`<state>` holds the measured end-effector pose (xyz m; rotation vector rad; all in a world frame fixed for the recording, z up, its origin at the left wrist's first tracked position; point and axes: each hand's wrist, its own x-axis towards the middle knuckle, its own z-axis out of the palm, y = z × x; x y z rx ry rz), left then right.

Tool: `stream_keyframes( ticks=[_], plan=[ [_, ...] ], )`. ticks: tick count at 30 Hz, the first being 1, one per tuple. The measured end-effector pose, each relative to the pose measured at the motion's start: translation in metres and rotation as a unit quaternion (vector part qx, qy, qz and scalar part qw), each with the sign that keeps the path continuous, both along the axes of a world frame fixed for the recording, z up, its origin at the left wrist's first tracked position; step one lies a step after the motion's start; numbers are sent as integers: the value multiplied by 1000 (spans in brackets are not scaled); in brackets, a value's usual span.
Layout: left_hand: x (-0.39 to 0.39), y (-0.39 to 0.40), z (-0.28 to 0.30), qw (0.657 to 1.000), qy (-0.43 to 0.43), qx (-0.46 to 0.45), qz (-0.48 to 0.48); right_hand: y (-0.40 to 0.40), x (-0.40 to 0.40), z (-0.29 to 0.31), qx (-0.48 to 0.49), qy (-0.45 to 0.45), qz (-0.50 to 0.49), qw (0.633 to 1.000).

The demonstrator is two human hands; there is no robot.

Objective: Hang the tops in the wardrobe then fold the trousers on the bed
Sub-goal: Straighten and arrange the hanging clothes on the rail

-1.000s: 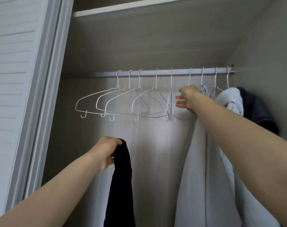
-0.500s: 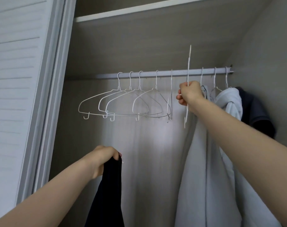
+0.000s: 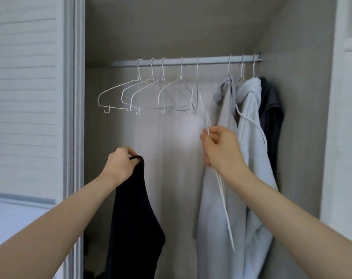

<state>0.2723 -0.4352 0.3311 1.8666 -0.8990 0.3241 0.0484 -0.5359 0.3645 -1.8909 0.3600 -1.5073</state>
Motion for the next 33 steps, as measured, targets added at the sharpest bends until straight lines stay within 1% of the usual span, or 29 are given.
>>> stream_keyframes(
  ticks=[2, 5, 7, 8, 10, 13, 15, 17, 20, 21, 24, 27, 29, 31, 33],
  plan=[
    [-9, 7, -7, 1000, -7, 26, 3, 10, -14, -18, -6, 13, -32, 999],
    [-18, 19, -14, 999, 22, 48, 6, 26, -41, -42, 13, 41, -42, 998],
    [-20, 27, -16, 997, 36, 65, 10, 35, -56, -50, 77, 44, 11, 996],
    [-21, 31, -17, 996, 38, 76, 12, 41, -61, -53, 120, 50, 52, 990],
    [-24, 36, -18, 995, 43, 92, 15, 49, -68, -59, 173, 82, 118, 974],
    [-29, 39, -21, 991, 54, 119, 9, 61, -69, -67, 189, 145, 157, 958],
    [-33, 39, -23, 990, 52, 132, 11, 65, -70, -69, 189, 156, 170, 954],
    [-36, 39, -25, 988, 37, 148, 23, 67, -73, -66, 160, 158, 158, 961],
    [-33, 43, -27, 985, 24, 164, 48, 69, -81, -56, 48, 167, 109, 979],
    [-30, 45, -28, 985, 29, 162, 48, 69, -82, -53, 30, 168, 108, 979],
    [-25, 49, -30, 988, 29, 151, 27, 66, -78, -52, 63, 172, 143, 973],
    [-32, 50, -30, 988, 15, 155, -18, 63, -63, -63, 93, 193, 160, 964],
    [-41, 49, -29, 987, 9, 157, -45, 61, -52, -75, 61, 211, 150, 964],
    [-58, 46, -26, 986, 0, 154, -69, 59, -39, -87, -6, 235, 105, 966],
    [-78, 42, -23, 986, 7, 143, -91, 58, -25, -97, -47, 251, 74, 964]
  ],
)
